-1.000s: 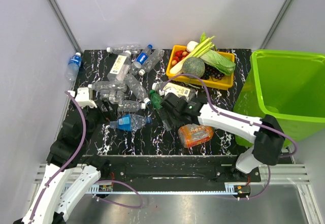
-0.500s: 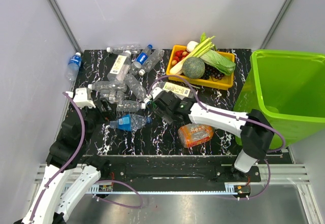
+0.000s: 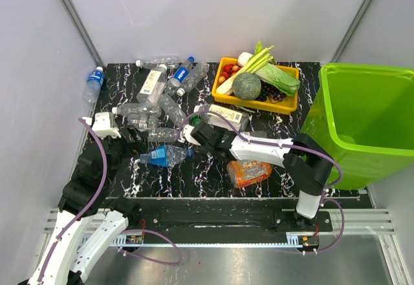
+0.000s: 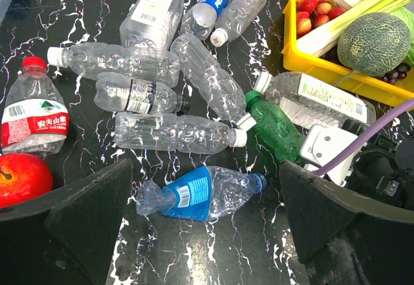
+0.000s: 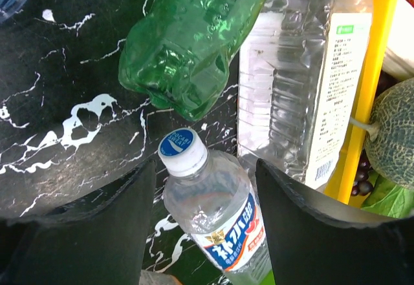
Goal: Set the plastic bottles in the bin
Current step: Pick up the plastic bottle at the center of the board.
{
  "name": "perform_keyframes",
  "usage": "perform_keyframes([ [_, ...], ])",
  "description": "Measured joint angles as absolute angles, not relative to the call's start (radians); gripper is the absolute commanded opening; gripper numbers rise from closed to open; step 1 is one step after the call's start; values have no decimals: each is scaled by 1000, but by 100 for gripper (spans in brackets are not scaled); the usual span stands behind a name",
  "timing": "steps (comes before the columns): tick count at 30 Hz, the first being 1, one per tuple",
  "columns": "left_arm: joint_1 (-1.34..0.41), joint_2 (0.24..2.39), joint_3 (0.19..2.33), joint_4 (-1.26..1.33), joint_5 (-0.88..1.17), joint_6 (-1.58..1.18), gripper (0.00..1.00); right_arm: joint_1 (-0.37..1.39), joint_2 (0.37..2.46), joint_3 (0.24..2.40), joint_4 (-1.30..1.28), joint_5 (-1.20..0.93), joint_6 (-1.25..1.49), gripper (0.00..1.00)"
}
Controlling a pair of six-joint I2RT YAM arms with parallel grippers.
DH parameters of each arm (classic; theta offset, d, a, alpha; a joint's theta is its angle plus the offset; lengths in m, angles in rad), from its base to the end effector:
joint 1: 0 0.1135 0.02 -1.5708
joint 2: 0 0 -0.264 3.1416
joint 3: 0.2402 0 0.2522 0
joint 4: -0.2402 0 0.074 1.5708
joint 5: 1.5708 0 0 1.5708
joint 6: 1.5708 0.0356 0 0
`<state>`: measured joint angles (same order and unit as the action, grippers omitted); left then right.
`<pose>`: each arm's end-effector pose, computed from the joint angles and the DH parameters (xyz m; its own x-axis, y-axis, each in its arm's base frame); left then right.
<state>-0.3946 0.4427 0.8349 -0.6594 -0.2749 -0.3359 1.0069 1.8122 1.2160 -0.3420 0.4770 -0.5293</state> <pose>0.0862 -0.0254 0.3471 -0.2724 -0.2302 -0.9342 0.0408 0.9673 -0.2502 0.2180 0.3141 0.1968 -0.0662 -0.9440 -0.3234 -0.7405 0.2637 -0.6181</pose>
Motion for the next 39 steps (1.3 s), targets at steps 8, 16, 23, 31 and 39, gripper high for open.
perform_keyframes([
  [8,-395,443,835,-659,-278,-338,99,1007,1862,1184,-247,471,-600,67],
  [16,-395,446,835,-659,-283,-338,99,1007,1927,1150,-192,519,-641,63],
  [23,-395,451,835,-659,-287,-338,99,1007,1949,1126,-109,583,-686,49],
  [31,-395,453,835,-659,-287,-338,99,1008,1936,1115,-103,618,-677,24],
  [39,-395,458,835,-659,-285,-338,99,1037,1742,1109,-181,631,-575,18],
])
